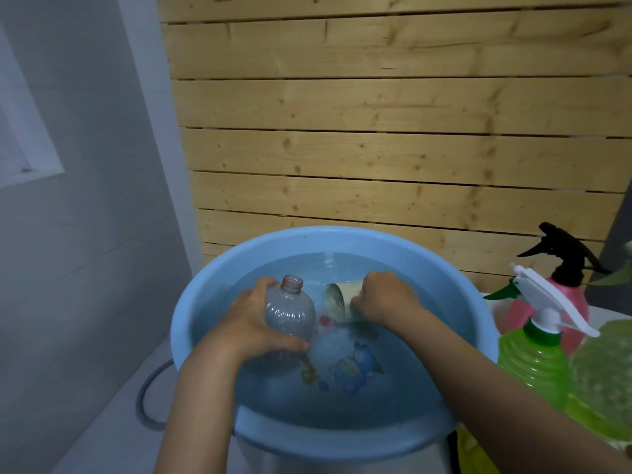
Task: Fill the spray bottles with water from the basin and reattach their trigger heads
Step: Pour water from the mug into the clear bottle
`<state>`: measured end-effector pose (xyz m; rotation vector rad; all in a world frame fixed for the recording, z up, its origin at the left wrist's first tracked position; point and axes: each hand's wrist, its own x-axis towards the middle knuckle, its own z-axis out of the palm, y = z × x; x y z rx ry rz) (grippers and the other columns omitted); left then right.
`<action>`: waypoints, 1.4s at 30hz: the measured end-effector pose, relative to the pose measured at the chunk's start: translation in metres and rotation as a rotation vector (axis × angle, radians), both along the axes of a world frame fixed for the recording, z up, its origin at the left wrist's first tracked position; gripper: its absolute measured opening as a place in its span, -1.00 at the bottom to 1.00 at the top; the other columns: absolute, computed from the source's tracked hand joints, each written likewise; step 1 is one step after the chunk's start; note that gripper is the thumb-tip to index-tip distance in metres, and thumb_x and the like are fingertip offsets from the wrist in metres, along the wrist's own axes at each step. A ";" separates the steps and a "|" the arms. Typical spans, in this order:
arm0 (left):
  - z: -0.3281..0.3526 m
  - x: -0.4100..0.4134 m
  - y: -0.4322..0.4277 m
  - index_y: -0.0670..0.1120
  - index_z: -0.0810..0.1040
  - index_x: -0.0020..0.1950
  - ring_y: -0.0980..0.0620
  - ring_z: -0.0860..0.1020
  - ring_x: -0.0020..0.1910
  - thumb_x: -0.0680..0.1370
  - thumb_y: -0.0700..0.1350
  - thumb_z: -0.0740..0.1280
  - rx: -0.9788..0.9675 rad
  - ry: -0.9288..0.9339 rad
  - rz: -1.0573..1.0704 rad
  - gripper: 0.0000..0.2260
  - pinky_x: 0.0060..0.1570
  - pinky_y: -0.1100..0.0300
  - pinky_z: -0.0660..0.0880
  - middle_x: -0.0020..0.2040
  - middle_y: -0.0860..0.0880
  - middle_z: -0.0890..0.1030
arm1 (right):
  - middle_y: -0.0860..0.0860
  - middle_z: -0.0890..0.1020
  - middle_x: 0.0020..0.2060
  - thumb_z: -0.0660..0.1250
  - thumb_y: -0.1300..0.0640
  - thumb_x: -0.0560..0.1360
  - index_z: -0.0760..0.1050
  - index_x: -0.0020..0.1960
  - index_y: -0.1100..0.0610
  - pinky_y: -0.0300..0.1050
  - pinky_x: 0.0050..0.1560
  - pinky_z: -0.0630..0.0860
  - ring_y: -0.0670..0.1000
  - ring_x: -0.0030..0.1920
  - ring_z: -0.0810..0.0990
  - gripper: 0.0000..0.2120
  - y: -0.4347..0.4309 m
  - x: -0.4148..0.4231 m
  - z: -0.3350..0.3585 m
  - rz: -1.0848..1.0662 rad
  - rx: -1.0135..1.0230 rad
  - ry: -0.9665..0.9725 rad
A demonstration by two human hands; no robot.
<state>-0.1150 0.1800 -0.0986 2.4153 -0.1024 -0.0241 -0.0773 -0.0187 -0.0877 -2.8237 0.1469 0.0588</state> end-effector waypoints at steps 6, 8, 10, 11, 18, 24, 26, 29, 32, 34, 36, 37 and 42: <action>0.002 -0.002 -0.002 0.12 0.27 0.30 0.00 0.43 0.17 0.21 0.02 0.63 -0.016 0.016 -0.002 -0.21 0.13 0.14 0.44 0.21 0.02 0.41 | 0.05 0.38 -0.29 0.21 0.15 0.49 0.29 -0.29 0.16 -0.19 -0.29 0.29 0.09 -0.20 0.41 -0.79 -0.007 0.005 0.003 -0.137 0.344 0.012; 0.002 -0.001 -0.002 0.12 0.26 0.30 0.01 0.43 0.17 0.21 0.02 0.62 -0.017 0.010 0.000 -0.22 0.10 0.17 0.42 0.21 0.02 0.41 | 0.05 0.38 -0.25 0.23 0.15 0.48 0.31 -0.27 0.16 -0.18 -0.28 0.30 0.10 -0.19 0.39 -0.81 -0.007 0.005 0.005 -0.190 0.498 0.023; 0.002 -0.001 -0.002 0.12 0.26 0.29 0.02 0.43 0.16 0.21 0.03 0.62 -0.020 0.009 0.002 -0.23 0.10 0.19 0.41 0.21 0.02 0.41 | 0.06 0.39 -0.26 0.27 0.15 0.45 0.31 -0.28 0.15 -0.20 -0.39 0.24 0.07 -0.30 0.36 -0.81 -0.007 0.005 0.004 -0.229 0.638 0.029; 0.002 -0.001 -0.002 0.11 0.26 0.28 0.02 0.43 0.16 0.21 0.03 0.63 -0.024 0.009 0.002 -0.23 0.09 0.19 0.41 0.21 0.02 0.41 | 0.06 0.40 -0.27 0.30 0.16 0.44 0.33 -0.27 0.15 -0.20 -0.41 0.23 0.04 -0.35 0.35 -0.82 -0.007 0.005 0.004 -0.247 0.711 0.033; 0.000 -0.001 -0.002 0.11 0.27 0.29 0.03 0.43 0.17 0.20 0.04 0.63 -0.016 0.033 0.005 -0.21 0.12 0.15 0.43 0.21 0.02 0.42 | -0.01 0.32 -0.40 0.33 0.21 0.44 0.35 -0.26 0.13 -0.37 -0.64 0.22 -0.05 -0.49 0.24 -0.82 -0.004 -0.002 0.014 -0.302 1.079 0.095; 0.001 -0.001 -0.001 0.11 0.25 0.31 0.00 0.44 0.17 0.19 0.06 0.62 0.028 0.036 0.026 -0.19 0.15 0.08 0.46 0.21 0.02 0.41 | 0.03 0.39 -0.28 0.40 0.15 0.34 0.41 -0.26 0.17 -0.19 -0.45 0.25 -0.03 -0.40 0.27 -0.84 -0.001 -0.004 0.017 -0.346 1.100 -0.024; 0.001 -0.001 0.000 0.12 0.25 0.31 -0.01 0.44 0.18 0.19 0.07 0.62 0.032 0.041 0.038 -0.19 0.16 0.06 0.46 0.21 0.02 0.40 | 0.03 0.40 -0.28 0.41 0.14 0.33 0.42 -0.30 0.17 -0.17 -0.46 0.26 -0.02 -0.40 0.29 -0.82 -0.001 -0.005 0.018 -0.352 1.097 -0.061; 0.001 -0.002 0.001 0.10 0.25 0.30 -0.02 0.45 0.17 0.19 0.07 0.62 0.045 0.047 0.045 -0.19 0.16 0.06 0.46 0.20 0.00 0.39 | 0.01 0.38 -0.35 0.43 0.12 0.30 0.41 -0.31 0.17 -0.16 -0.41 0.26 0.00 -0.41 0.27 -0.79 -0.001 -0.006 0.019 -0.339 1.090 -0.117; 0.001 -0.002 0.001 0.10 0.24 0.29 -0.02 0.45 0.17 0.19 0.08 0.62 0.055 0.049 0.050 -0.19 0.16 0.07 0.46 0.20 0.00 0.39 | 0.01 0.34 -0.36 0.43 0.11 0.29 0.39 -0.27 0.15 -0.14 -0.39 0.25 0.00 -0.41 0.23 -0.79 0.001 -0.006 0.020 -0.316 1.096 -0.153; 0.001 -0.002 0.001 0.11 0.23 0.30 -0.02 0.45 0.18 0.18 0.10 0.62 0.066 0.048 0.057 -0.18 0.17 0.07 0.45 0.20 0.01 0.39 | 0.03 0.31 -0.35 0.42 0.10 0.29 0.38 -0.27 0.14 -0.11 -0.35 0.23 0.02 -0.38 0.20 -0.78 0.002 -0.007 0.021 -0.295 1.098 -0.172; 0.001 -0.002 0.001 0.11 0.23 0.31 -0.02 0.44 0.18 0.18 0.10 0.62 0.062 0.048 0.057 -0.17 0.17 0.08 0.45 0.21 0.01 0.39 | 0.04 0.29 -0.34 0.42 0.10 0.29 0.37 -0.29 0.14 -0.10 -0.34 0.21 0.03 -0.35 0.19 -0.77 0.002 -0.007 0.022 -0.278 1.098 -0.195; 0.001 -0.002 0.002 0.10 0.23 0.31 -0.02 0.44 0.18 0.19 0.09 0.62 0.060 0.049 0.056 -0.17 0.16 0.08 0.45 0.21 0.01 0.39 | 0.03 0.28 -0.36 0.43 0.10 0.29 0.36 -0.31 0.14 -0.10 -0.35 0.21 0.02 -0.35 0.18 -0.76 0.002 -0.008 0.022 -0.272 1.101 -0.206; 0.002 -0.002 0.001 0.10 0.21 0.33 -0.02 0.44 0.18 0.20 0.09 0.61 0.073 0.060 0.061 -0.17 0.15 0.11 0.44 0.22 0.01 0.38 | 0.02 0.23 -0.43 0.43 0.10 0.29 0.35 -0.32 0.15 -0.10 -0.38 0.19 0.02 -0.41 0.14 -0.74 0.004 -0.007 0.022 -0.240 1.092 -0.245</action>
